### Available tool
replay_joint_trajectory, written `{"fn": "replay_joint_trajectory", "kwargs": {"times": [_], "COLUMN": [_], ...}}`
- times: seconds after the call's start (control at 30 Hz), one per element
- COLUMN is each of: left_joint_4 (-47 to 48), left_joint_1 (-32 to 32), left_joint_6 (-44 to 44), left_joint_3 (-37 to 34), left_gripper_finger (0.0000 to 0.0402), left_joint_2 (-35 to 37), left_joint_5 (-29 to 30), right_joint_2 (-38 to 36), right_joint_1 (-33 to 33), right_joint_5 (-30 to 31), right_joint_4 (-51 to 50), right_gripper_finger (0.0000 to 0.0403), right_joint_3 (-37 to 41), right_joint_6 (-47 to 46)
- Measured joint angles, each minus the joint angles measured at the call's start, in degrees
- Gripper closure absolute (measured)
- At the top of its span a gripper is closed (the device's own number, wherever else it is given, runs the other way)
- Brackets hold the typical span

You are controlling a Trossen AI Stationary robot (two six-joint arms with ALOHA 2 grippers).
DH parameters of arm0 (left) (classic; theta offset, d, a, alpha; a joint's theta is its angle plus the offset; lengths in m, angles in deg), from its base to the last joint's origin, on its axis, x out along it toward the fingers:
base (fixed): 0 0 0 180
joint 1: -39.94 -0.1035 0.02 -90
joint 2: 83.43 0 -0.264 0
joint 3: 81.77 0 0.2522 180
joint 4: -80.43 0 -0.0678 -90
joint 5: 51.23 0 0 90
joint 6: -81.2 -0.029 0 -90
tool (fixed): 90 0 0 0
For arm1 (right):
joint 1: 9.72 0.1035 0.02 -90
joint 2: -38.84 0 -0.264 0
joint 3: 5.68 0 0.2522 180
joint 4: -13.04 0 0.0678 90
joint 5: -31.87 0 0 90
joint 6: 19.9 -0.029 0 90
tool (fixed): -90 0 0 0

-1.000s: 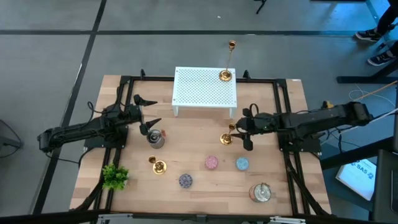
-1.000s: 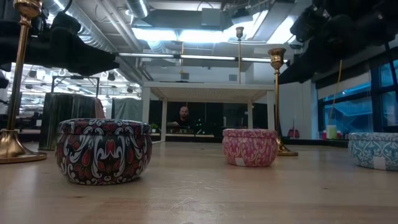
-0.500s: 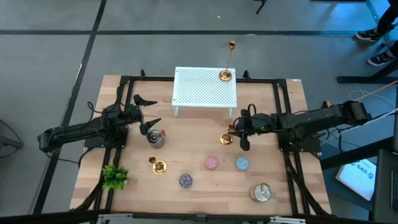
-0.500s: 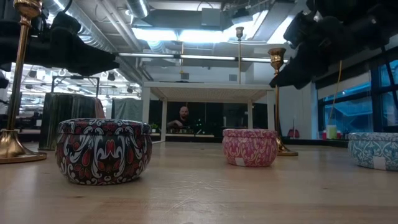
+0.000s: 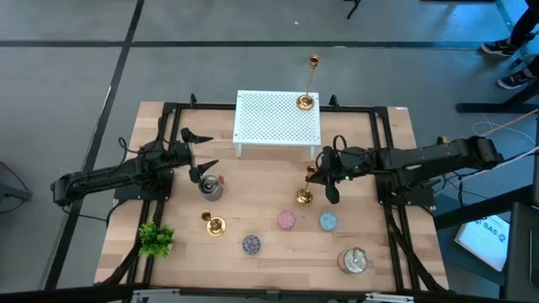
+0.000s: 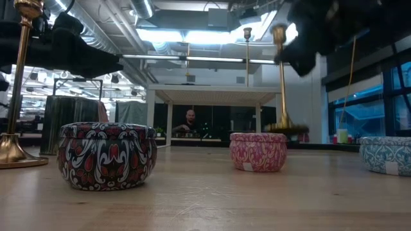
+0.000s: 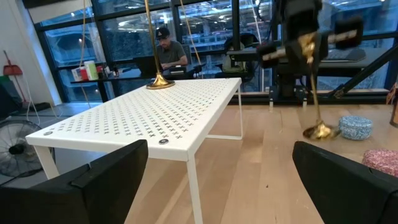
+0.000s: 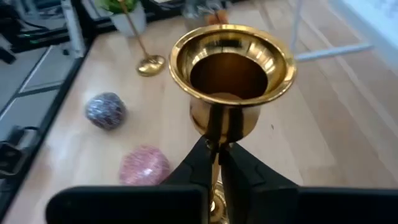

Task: Pick & Place candle stick holders
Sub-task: Align the top gold candle holder with the gold candle holder on the shelf

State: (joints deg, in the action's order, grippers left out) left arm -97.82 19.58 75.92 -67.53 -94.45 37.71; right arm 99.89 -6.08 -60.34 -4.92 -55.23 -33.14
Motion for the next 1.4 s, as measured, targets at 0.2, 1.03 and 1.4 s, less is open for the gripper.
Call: {"fn": "replay_joint_trajectory", "kwargs": {"times": [0.2,1.03,1.4], "left_joint_4": [0.00,-0.01,0.00], "left_joint_1": [-0.01,-0.01,-0.02], "left_joint_6": [0.00,0.00,0.00], "left_joint_3": [0.00,0.01,0.00], "left_gripper_finger": [0.0002,0.0002,0.0002], "left_joint_2": [0.00,0.00,0.02], "left_joint_5": [-0.02,-0.02,0.00], "right_joint_2": [0.00,8.00,13.51], "right_joint_1": [-0.73,-30.31,-34.56], "right_joint_5": [0.56,-1.57,-2.45], "right_joint_4": [-14.35,-22.71,-19.92], "right_gripper_finger": [0.0388,0.0388,0.0388], "right_joint_3": [-15.17,-33.65,-33.65], "right_joint_6": [7.05,21.16,20.93]}}
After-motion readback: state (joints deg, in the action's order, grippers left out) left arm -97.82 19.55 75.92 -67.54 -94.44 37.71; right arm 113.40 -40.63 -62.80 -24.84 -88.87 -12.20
